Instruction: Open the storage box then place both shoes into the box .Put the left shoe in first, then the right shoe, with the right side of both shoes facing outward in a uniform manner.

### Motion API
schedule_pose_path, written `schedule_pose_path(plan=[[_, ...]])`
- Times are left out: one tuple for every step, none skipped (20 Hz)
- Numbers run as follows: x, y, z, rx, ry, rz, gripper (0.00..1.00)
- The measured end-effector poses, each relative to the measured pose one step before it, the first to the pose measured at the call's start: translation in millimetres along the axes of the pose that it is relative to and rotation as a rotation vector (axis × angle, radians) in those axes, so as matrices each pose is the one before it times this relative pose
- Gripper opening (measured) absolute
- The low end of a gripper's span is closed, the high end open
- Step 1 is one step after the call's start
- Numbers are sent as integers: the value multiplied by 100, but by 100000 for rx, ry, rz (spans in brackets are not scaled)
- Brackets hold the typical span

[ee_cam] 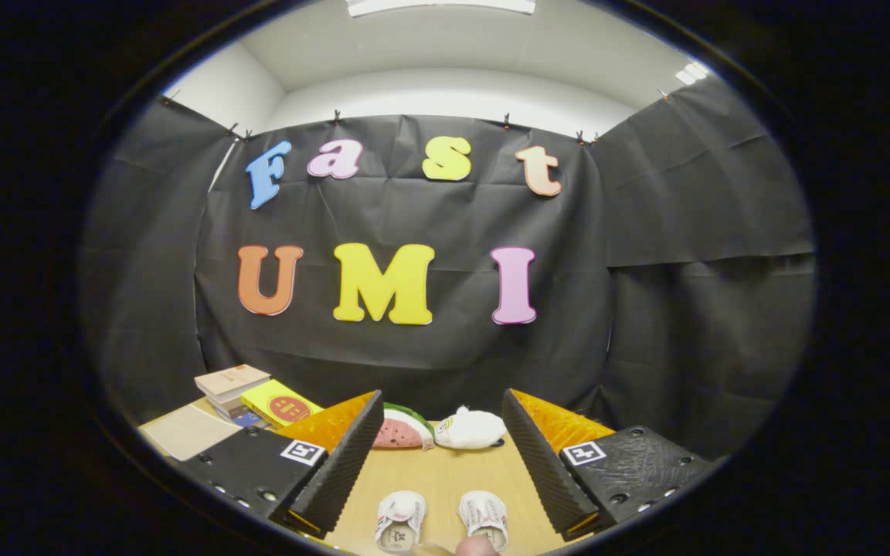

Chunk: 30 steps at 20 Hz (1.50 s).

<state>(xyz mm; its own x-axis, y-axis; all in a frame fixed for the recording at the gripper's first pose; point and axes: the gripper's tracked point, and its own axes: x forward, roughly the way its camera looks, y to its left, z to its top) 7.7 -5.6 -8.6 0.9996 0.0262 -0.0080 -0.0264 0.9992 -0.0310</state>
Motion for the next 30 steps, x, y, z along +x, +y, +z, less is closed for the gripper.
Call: schedule_pose_path(plan=[[-74, -83, 178, -648, -721, 427, 95], [-60, -3, 42, -113, -668, 572, 95], [-67, 63, 168, 316, -527, 747, 95], [29, -26, 86, 405, -356, 658, 95], [62, -162, 98, 195, -206, 146, 95], [27, -145, -107, 389, -54, 121, 95], [24, -111, 17, 503, -1, 274, 95], [55, -133, -106, 434, 137, 254, 95], [-32, 10, -163, 95, 261, 845, 95], [-33, -118, -167, -140, 73, 424, 95], [19, -183, -126, -6, 230, 466, 95], [-55, -125, -161, 317, 55, 359, 95], [-26, -153, -35, 582, -18, 379, 95], [48, -276, -281, 185, -146, 228, 95], [89, -466, -311, -6, 181, 281, 95], [222, -475, -494, 612, 338, 58, 95], [147, -376, -605, 889, 1344, 934, 95], [148, -413, -747, 269, 1690, 599, 95], [26, -496, -539, 41, 951, 544, 95], [74, -380, -384, 695, 228, 332, 95], [112, -80, -647, 1272, 1236, 1106, 95], [104, 252, -1143, 1318, 2037, 1203, 95], [103, 337, -994, 294, 2566, 2135, 95], [144, 555, -965, -93, 2370, 2404, 95], [-41, 690, -328, -367, 407, 2623, 95], [195, 689, -303, -262, -353, 2833, 95], [177, 1071, -523, 267, 1164, 3185, 95], [327, 1549, -740, 1881, 1740, 4249, 95], [407, 1985, -525, 2312, 2376, 4701, 95], [420, 1867, -650, 2021, 2596, 4376, 95]])
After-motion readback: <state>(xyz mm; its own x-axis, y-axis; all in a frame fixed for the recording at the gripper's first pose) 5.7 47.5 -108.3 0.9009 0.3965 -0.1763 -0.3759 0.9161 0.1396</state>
